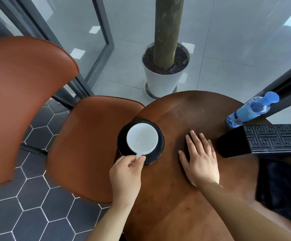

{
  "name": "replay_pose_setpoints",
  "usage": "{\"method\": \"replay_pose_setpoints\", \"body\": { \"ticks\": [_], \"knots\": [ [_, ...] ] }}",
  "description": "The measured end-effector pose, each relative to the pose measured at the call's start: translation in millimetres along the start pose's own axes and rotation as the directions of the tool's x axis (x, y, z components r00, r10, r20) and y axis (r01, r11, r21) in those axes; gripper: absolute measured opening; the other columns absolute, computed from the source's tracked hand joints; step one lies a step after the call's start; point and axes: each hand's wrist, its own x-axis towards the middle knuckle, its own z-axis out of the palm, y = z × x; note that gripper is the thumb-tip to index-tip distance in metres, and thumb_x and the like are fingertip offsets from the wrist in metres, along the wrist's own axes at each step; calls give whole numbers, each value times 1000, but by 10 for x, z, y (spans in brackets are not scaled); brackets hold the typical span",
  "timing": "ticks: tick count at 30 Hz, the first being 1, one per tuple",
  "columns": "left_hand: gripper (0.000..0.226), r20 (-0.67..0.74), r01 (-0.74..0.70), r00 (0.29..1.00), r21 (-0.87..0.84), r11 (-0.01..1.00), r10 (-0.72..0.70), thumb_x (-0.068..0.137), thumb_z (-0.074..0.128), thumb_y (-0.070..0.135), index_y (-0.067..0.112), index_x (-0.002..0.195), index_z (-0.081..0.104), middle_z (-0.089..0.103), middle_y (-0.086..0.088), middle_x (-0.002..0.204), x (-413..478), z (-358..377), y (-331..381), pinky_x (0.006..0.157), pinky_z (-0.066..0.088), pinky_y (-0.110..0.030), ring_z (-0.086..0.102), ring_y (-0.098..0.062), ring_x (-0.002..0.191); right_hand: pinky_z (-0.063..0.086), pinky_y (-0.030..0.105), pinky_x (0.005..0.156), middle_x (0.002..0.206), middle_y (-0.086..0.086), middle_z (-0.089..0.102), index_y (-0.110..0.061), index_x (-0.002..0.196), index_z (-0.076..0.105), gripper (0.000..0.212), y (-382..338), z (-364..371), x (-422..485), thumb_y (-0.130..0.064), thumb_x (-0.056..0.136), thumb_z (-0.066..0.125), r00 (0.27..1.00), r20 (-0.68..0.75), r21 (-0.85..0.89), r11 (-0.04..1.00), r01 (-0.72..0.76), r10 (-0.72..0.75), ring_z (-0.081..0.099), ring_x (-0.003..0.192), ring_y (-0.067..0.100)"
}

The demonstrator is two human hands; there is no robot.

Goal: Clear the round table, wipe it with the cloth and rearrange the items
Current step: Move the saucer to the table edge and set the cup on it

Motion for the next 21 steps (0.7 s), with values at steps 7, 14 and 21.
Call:
{"method": "replay_pose_setpoints", "body": {
  "ticks": [7, 14, 21],
  "knots": [
    [12, 53, 25, 998, 1, 1000, -25, 86, 77, 30, 20, 91, 79, 70, 8, 78, 11, -17, -142, 63, 49, -14, 66, -7, 78, 5, 42, 126, 166, -3, 25, -22, 155, 36, 67, 2, 0, 5, -59, 100, 24, 1000, 4, -3, 1000, -4, 4, 11, 155, 23],
    [27, -26, -255, 958, 368, 894, 284, 93, 58, 33, 12, 109, 65, 60, -3, 107, -246, -192, -480, 82, 54, -33, 60, -20, 100, 7, 43, 126, 165, -2, 26, -22, 155, 36, 67, -3, -10, 10, -60, 101, 26, 1000, 10, 11, 1000, -14, 14, 13, 155, 24],
    [35, -40, -273, 948, 416, 868, 317, 92, 65, 40, 9, 107, 63, 59, -12, 116, -372, -57, -563, 90, 53, -45, 59, -30, 109, 15, 49, 125, 163, 0, 32, -18, 150, 45, 58, -34, 16, 8, -48, 101, 47, 998, -35, 159, 986, -45, 51, 15, 154, 25]
  ]
}}
